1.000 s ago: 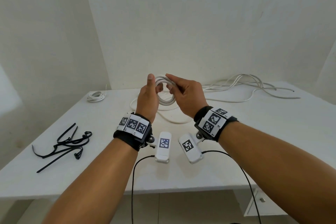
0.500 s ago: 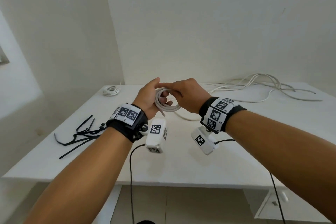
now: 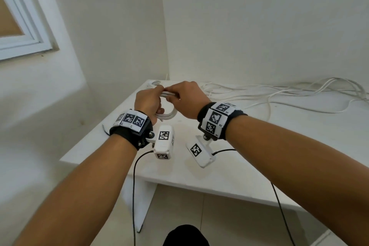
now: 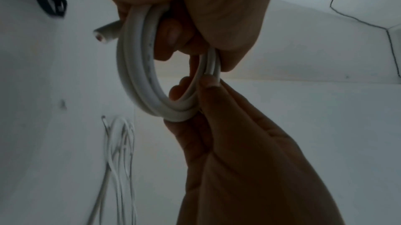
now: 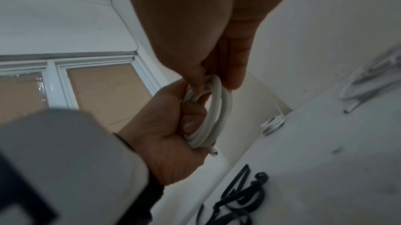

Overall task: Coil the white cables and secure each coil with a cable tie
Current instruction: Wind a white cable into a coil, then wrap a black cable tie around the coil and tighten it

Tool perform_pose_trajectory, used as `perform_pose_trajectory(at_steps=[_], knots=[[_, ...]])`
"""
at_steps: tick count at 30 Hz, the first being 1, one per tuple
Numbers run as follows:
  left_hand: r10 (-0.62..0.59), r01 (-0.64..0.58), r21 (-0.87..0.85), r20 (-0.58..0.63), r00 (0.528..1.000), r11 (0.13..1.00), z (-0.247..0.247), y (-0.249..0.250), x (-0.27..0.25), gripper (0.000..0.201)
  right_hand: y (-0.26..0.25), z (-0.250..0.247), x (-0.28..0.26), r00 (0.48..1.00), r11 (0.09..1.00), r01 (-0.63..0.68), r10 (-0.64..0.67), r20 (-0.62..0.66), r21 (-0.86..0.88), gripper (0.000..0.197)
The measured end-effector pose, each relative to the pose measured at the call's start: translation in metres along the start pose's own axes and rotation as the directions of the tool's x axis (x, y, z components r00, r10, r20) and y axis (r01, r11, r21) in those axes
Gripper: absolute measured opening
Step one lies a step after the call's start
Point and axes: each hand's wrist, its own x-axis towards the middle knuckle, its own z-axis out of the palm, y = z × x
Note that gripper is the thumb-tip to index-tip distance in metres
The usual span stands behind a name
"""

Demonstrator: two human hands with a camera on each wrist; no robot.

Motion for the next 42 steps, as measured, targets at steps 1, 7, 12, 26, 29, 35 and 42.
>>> perform_pose_trajectory(at_steps=[1,7,12,26,29,35,42], knots=[[0.001,0.000,0.008,-0.036,0.999,1.000,-0.012,0.000,0.004,0.025,-0.004,0.008,0.003,1.000,0.999,-0.011,0.011,0.013,0.033,0.022],[-0.010,0.019,0.036,-0.238,0.971,0.999,-0.086,-0.004,0.028,0.037,-0.019,0.053,0.019,0.982,0.999,-0.042,0.036,0.188,0.031,0.028],[-0.033,0.054,0.054,-0.332,0.943,0.997,-0.136,-0.009,0.038,0.033,-0.041,0.091,0.027,0.862,0.986,0.129,-0.058,0.503,-0.108,0.023],[-0.025,0.031,0.015,-0.337,0.941,0.999,-0.165,-0.020,0.044,0.036,-0.055,0.124,0.054,0.833,0.969,0.207,-0.102,0.543,-0.136,0.017],[-0.006,0.008,0.004,-0.275,0.962,1.000,-0.151,-0.022,0.043,0.037,-0.045,0.099,0.058,0.864,0.969,0.201,-0.108,0.491,-0.141,0.016],[0.012,-0.009,0.034,-0.094,0.995,0.999,-0.097,-0.021,0.032,0.044,-0.011,0.044,0.059,0.906,0.968,0.078,0.032,0.423,-0.240,0.016],[0.012,-0.024,0.080,0.149,0.989,0.996,-0.021,-0.027,0.005,0.044,0.035,-0.009,0.033,0.885,0.966,-0.041,0.154,0.438,-0.257,0.013]])
